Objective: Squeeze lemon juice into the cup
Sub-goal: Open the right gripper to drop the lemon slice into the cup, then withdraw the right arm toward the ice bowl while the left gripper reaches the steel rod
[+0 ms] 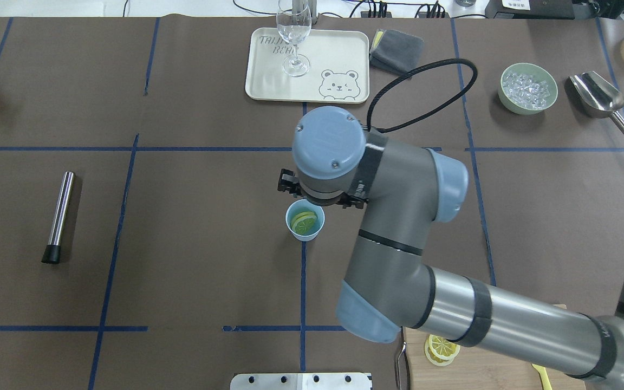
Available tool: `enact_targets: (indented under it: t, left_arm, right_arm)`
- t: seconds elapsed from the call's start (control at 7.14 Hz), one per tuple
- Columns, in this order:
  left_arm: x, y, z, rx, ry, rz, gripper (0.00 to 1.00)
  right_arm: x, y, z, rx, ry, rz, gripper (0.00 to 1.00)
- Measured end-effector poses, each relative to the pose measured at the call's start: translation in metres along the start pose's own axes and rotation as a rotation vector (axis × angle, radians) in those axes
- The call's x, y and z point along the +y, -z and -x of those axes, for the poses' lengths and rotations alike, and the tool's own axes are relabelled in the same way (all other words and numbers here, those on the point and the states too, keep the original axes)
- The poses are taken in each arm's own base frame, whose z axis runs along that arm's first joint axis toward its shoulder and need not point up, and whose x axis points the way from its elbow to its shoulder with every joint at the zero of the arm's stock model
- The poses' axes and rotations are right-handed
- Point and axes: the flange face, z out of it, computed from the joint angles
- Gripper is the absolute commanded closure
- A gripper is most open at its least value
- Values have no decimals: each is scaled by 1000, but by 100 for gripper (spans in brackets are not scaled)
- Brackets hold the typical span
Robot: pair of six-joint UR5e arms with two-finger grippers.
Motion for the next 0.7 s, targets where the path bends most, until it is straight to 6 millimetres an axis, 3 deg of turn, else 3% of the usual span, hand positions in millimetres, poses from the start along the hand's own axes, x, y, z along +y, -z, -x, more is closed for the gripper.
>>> enact_targets:
  t: [0.28, 0.7]
  left_arm:
    - [-15, -31, -50, 30, 58, 45, 0]
    - [-34, -53, -147, 79, 180, 97, 0]
  right_arm:
    - [-25, 33, -72, -30, 56, -9, 0]
    - [-89, 63, -164, -26, 141, 10, 0]
